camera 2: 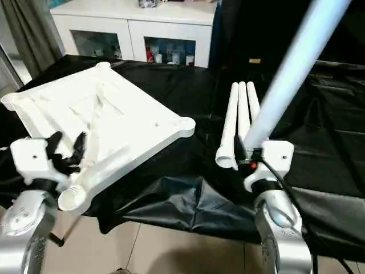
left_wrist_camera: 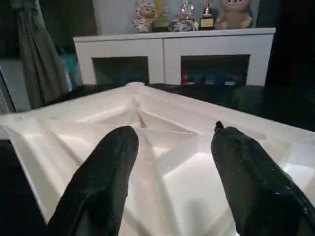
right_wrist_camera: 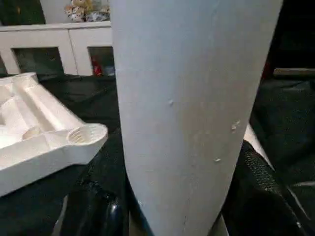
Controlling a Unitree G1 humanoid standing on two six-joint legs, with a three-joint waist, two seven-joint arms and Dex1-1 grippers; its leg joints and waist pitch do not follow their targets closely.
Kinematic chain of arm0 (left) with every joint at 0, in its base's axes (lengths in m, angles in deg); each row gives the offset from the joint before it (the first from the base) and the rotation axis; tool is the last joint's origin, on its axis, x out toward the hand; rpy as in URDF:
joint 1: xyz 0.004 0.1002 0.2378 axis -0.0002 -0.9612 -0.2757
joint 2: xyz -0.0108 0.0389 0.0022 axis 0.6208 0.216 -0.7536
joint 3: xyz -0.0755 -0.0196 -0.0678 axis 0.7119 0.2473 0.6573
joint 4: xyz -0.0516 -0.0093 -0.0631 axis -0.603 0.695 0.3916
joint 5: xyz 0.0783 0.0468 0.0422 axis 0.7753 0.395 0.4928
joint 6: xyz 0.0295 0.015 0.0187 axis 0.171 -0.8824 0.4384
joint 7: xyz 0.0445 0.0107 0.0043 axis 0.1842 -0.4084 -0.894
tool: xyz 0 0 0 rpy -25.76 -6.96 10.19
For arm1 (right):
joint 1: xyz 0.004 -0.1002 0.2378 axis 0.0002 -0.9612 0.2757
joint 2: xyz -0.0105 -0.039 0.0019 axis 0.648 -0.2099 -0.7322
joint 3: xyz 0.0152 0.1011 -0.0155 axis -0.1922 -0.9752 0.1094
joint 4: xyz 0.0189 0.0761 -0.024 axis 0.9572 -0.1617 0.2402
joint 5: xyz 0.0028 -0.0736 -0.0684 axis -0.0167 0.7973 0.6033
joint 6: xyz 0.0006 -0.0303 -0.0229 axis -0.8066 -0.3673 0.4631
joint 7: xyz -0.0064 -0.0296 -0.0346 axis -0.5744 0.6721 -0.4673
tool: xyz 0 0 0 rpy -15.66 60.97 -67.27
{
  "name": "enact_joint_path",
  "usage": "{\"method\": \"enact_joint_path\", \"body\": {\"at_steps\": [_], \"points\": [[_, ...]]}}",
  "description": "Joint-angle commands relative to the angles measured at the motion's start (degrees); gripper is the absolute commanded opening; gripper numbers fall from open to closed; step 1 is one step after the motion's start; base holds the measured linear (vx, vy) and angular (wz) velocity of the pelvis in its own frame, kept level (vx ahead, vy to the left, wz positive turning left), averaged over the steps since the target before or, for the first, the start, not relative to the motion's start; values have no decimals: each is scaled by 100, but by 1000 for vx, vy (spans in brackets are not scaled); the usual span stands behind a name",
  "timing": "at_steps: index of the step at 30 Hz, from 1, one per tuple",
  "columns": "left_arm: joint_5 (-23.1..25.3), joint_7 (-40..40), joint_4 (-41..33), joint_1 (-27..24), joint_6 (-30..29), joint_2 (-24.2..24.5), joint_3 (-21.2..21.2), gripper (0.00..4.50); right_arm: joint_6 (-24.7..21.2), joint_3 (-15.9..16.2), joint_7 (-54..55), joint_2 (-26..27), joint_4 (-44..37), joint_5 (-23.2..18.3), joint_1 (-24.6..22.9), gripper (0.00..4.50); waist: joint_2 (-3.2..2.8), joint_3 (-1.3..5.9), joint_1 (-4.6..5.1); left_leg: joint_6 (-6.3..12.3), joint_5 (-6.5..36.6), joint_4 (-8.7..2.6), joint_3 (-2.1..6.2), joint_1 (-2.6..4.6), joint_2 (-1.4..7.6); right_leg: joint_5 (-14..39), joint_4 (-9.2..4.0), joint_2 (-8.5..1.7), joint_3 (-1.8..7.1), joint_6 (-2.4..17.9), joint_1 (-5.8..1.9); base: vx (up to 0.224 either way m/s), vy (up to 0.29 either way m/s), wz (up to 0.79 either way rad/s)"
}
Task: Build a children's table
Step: Move to table
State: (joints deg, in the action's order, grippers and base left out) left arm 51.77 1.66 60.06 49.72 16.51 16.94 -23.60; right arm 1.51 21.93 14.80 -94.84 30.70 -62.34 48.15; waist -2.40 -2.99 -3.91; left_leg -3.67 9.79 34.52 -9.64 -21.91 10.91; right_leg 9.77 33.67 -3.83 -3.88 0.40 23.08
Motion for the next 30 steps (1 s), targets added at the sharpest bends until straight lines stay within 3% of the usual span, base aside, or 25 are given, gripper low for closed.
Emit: {"method": "enact_joint_path", "body": {"at_steps": [1, 4, 6, 7, 10, 11, 12, 13, 14, 15, 16, 17, 18, 19, 20, 21, 22, 23, 24, 25, 26, 27, 28, 29, 30], "points": [[84, 31, 5, -13, 30, 57, -123, 286, 56, -19, -26, 32, 13, -105, -24, 192, -56, 248, 77, -72, 2960, -513, 139, 218, 138, 3177, -661, -261, 137, -40, -60, 0, 0, 0], [137, 19, 54, -12, 34, 64, -210, 286, 83, -19, -24, 78, 11, -142, -61, 192, -54, 241, 156, -61, 3023, -527, 168, 176, 115, 3350, -702, -281, 93, -116, -126, 0, 0, 0], [163, 91, 112, -5, 73, 52, -260, 286, 115, -11, -28, 109, 61, -112, -104, 192, -66, 227, 227, -58, 3135, -509, 177, 186, 95, 3607, -764, -286, 53, -195, -105, 0, 0, 0], [175, 111, 132, 2, 85, 62, -277, 286, 108, 2, -39, 115, 70, -118, -116, 192, -69, 226, 275, -31, 3155, -497, 183, 168, 78, 3713, -783, -300, 21, -232, -133, 0, 0, 0], [211, 128, 211, 60, 113, 95, -288, 286, 89, 53, -56, 126, 83, -134, -134, 192, -79, 214, 318, 208, 3087, -445, 169, 120, 28, 4174, -849, -462, -43, -229, -215, 0, 0, 0], [201, 119, 225, 83, 114, 99, -275, 286, 97, 77, -59, 123, 86, -128, -136, 192, -73, 195, 349, 319, 3065, -377, 147, 148, -4, 4470, -935, -559, -146, -268, -221, 0, 0, 0], [171, 115, 224, 100, 109, 106, -260, 286, 103, 93, -56, 128, 89, -120, -136, 192, -75, 184, 363, 356, 3048, -333, 132, 171, -14, 4605, -987, -614, -189, -290, -222, 0, 0, 0], [158, 114, 220, 103, 105, 109, -256, 286, 104, 97, -53, 132, 91, -116, -135, 192, -53, 160, 428, 419, 3049, -249, 117, 211, -20, 4826, -1091, -706, -356, -414, -251, 0, 0, 0], [157, 105, 216, 96, 114, 118, -259, 286, 105, 111, -49, 131, 103, -101, -131, 192, -190, 61, 481, 369, 3608, -512, 33, 143, 80, 4573, -933, -497, -756, -486, -422, 65, 51, -12], [160, 106, 215, 92, 111, 122, -263, 286, 104, 118, -46, 131, 113, -94, -125, 192, -294, 65, 336, 317, 4209, -997, 15, -437, 221, 3398, 447, -296, -656, -230, -986, 65, 51, -12], [160, 106, 215, 92, 111, 122, -263, 286, 104, 118, -46, 131, 113, -94, -125, 192, -285, 97, -67, 304, 4523, -1177, -328, -533, 227, 1789, 1021, -68, -344, 142, -876, 76, 15, 2], [171, 116, 219, 88, 117, 120, -261, 286, 105, 123, -44, 132, 127, -88, -117, 192, 240, 279, 155, 281, 3164, -300, -201, 71, 119, 4238, 286, -566, 387, -674, -338, 20, -89, 13], [179, 126, 225, 86, 124, 121, -263, 286, 106, 131, -43, 136, 138, -82, -113, 192, 143, 142, -38, 237, 1918, 716, 60, 423, -13, 6073, -909, -1421, 743, -527, 328, 20, -89, 13], [189, 139, 237, 88, 134, 127, -267, 286, 108, 145, -43, 141, 153, -74, -108, 192, 183, 233, -10, 505, 671, 1037, 634, -478, -219, 5344, -608, -1583, 1103, -332, -460, 90, -20, -7], [191, 145, 252, 97, 138, 133, -271, 286, 106, 164, -47, 142, 162, -66, -104, 192, 133, 236, -170, 505, 786, 764, 720, -522, -29, 4094, -464, -1458, 1034, 126, -462, 28, 111, 0], [192, 147, 260, 103, 141, 135, -272, 286, 108, 176, -49, 142, 166, -60, -103, 192, 100, 241, -198, 616, 854, 604, 705, -389, -22, 3493, -397, -1261, 928, 491, -373, 28, 111, 0], [193, 162, 271, 117, 137, 145, -284, 286, 108, 186, -48, 145, 179, -56, -91, 192, -90, 372, -213, 976, 534, 205, 508, -76, -87, 2261, -209, -702, 580, 1055, -285, -61, 125, 37], [195, 167, 273, 119, 136, 149, -288, 286, 107, 189, -48, 145, 182, -56, -89, 192, -237, 431, -71, 1809, 364, -34, 425, 240, -89, 1384, 82, -157, 278, 1115, 5, -82, 115, 30], [203, 181, 277, 122, 133, 164, -302, 286, 106, 194, -47, 146, 183, -54, -83, 192, -158, 398, 69, 2220, 419, -61, 403, 231, -81, 1185, 112, -76, 198, 1121, 25, -82, 115, 30], [236, 152, 289, 139, 131, 171, -307, 286, 95, 198, -43, 149, 182, -54, -66, 192, -302, 426, 72, 2576, 526, -134, 391, 261, -71, 1077, 167, -61, 120, 1031, 14, -72, 126, 12], [297, 94, 299, 160, 161, 190, -315, 286, 84, 196, -45, 151, 165, -57, -63, 192, -304, 389, 119, 2494, 872, -262, 385, 202, -43, 1115, 162, -35, 78, 875, -9, -39, 164, 9], [297, 94, 299, 160, 161, 190, -315, 286, 84, 196, -45, 151, 165, -57, -63, 192, -304, 389, 119, 2494, 872, -262, 385, 202, -43, 1115, 162, -35, 78, 875, -9, -39, 164, 9], [319, 90, 305, 177, 128, 215, -327, 286, 81, 196, -49, 151, 157, -58, -64, 192, -263, 355, 150, 1814, 1709, -390, 344, 135, -44, 1217, 41, -119, 115, 702, -57, -51, 148, 8], [335, 97, 348, 203, 103, 227, -333, 286, 70, 211, -54, 141, 154, -59, -53, 192, -249, 351, 159, 1452, 2081, -437, 359, 120, -26, 1260, -12, -157, 147, 639, -90, -57, 114, 5], [321, 104, 364, 206, 83, 216, -324, 286, 65, 220, -56, 135, 153, -60, -49, 192, -257, 358, 173, 510, 2783, -536, 447, 108, 41, 1177, -62, -212, 227, 426, -164, -57, 114, 5]]}}
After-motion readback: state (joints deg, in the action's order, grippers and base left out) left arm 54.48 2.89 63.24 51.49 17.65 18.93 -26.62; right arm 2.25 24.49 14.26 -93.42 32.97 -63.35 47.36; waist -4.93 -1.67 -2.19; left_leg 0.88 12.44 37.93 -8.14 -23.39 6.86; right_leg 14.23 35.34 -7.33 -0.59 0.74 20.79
